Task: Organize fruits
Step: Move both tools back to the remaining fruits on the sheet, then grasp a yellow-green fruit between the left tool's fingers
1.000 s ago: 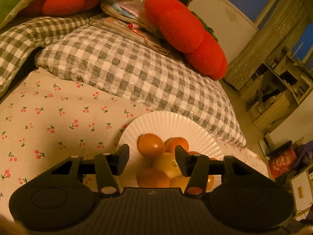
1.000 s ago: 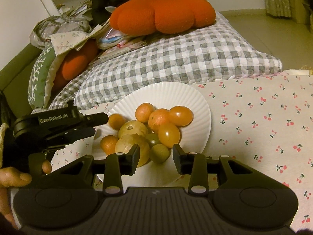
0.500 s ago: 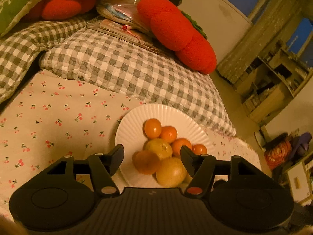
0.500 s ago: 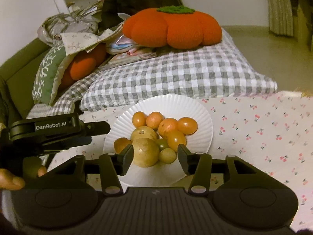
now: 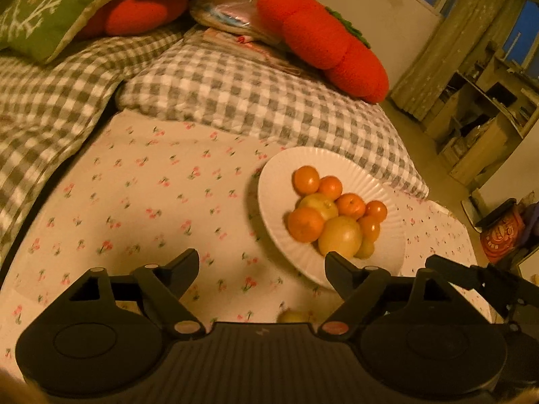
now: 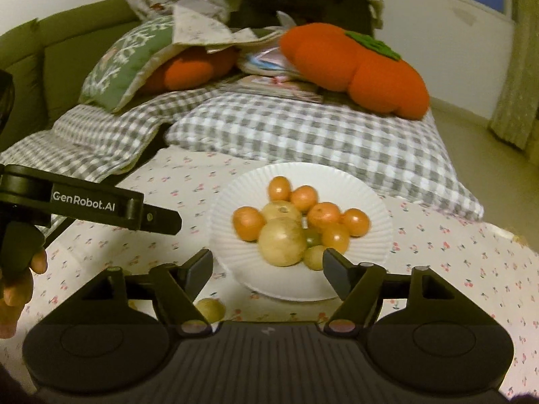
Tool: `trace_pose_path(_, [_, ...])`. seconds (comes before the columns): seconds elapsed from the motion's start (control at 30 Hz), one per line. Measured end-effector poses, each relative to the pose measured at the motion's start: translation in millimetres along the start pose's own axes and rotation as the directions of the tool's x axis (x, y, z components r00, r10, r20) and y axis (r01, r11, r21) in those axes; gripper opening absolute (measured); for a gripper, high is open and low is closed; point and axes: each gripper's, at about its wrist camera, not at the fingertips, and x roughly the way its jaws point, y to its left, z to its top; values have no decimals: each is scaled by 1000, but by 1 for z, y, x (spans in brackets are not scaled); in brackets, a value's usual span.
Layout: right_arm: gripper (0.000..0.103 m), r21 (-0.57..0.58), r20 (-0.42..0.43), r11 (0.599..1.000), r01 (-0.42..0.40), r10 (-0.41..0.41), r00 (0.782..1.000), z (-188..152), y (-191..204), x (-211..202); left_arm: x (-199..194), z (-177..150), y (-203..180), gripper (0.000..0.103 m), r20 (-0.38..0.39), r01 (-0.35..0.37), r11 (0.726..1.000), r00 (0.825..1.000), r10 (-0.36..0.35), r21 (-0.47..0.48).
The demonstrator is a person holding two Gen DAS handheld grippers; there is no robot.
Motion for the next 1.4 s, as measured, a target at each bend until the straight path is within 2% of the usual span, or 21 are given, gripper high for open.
trace_pose_path(0.17, [73, 7, -14, 1000, -10, 10, 1000, -5, 6, -4, -15, -6, 10, 79, 4, 3, 1000, 1000, -3, -14])
trace_pose_path(0.4, [74, 25, -20, 999, -31, 31, 999, -12, 13, -11, -27, -13, 20, 88, 5, -50, 998, 999, 49, 35])
trace_pose_path(0.6, [74, 45, -25, 998, -40, 41, 999, -15, 12, -11, -29, -21, 34, 88, -12, -77, 996, 997, 78, 35])
trace_pose_path(0.77, [73, 139, -51, 985, -102, 109, 993, -18, 7, -5, -31, -31, 35, 87, -26, -82, 995, 996, 83, 57])
trace_pose_path(0.87, [71, 162, -64, 979, -121, 133, 989, -21, 9, -3, -29, -36, 34, 82, -46, -82, 995, 995, 85, 62])
trace_pose_path(1.1, [62, 136, -90, 981, -136, 149, 985, -25, 20, -1, -24, -46, 30, 69, -76, -101, 991, 991, 108, 91])
trace_pose_path(1.23, [58, 217, -113, 961, -172, 200, 973, -29, 14, 6, -18, -52, 31, 62, -106, -93, 993, 989, 100, 72])
trace_pose_path(1.4, [52, 311, -146, 926, -212, 267, 952, -37, 17, 20, -4, -59, 34, 49, -164, -49, 999, 985, 50, 10])
